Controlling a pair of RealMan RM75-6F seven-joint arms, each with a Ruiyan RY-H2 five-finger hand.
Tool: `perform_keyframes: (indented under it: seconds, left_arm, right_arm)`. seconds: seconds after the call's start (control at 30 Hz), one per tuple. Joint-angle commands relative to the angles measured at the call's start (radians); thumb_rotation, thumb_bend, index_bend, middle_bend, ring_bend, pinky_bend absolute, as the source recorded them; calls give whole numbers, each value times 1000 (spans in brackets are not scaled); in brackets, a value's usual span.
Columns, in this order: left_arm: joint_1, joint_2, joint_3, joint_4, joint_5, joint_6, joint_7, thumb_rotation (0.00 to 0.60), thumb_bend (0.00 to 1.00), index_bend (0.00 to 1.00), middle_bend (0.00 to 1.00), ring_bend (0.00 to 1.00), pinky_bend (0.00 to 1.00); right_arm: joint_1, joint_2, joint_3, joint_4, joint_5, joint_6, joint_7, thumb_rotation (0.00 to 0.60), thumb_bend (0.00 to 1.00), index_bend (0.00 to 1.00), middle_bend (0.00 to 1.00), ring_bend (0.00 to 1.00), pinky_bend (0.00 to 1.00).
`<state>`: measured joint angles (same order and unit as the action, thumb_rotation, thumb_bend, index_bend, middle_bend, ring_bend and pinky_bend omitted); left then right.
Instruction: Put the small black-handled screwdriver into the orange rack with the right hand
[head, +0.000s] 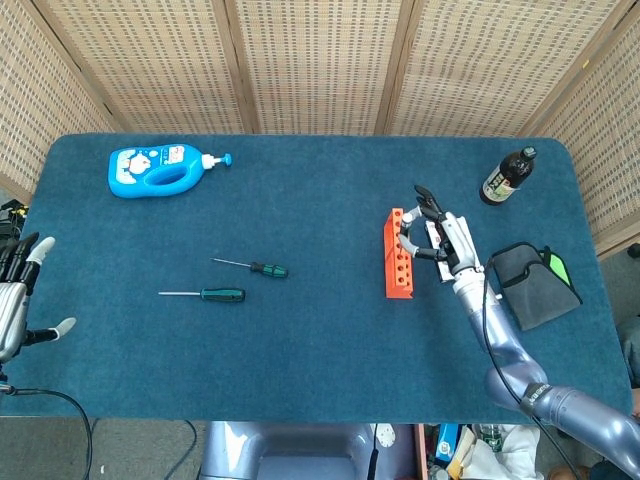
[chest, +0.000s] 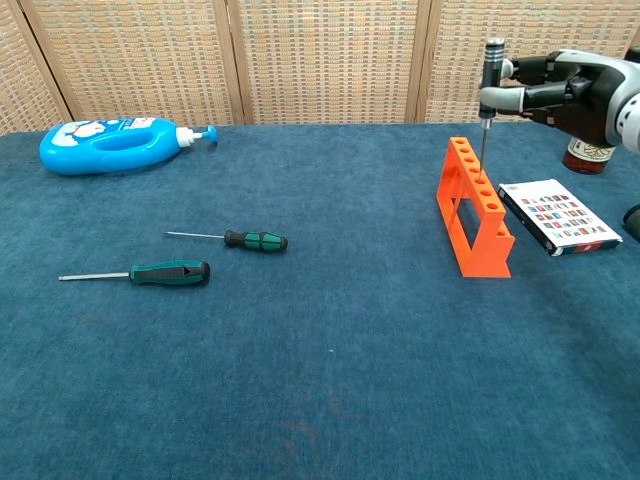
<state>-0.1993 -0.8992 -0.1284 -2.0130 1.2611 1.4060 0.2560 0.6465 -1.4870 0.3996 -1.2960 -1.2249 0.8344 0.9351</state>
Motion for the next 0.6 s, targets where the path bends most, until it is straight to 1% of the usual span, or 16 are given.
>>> perform_keyframes:
  seconds: [0.03, 0.33, 0.6]
  left_arm:
    - [-3, -4, 1, 1, -3, -5, 3, 600, 0, 0, 0, 0, 0]
    - [-8, -5, 1, 0, -9, -10, 8, 600, 0, 0, 0, 0, 0]
    - [-10, -8, 2, 6, -17, -14, 7, 600, 0, 0, 0, 0, 0]
  right_arm:
    - [-2, -11, -20, 30, -23, -1, 20, 600, 395, 652, 0, 0, 0]
    - [-11, -68, -66, 136, -98, 45, 113, 600, 395, 663, 0, 0, 0]
    - [-5, -96, -89, 190, -124, 66, 133, 600, 395, 666, 0, 0, 0]
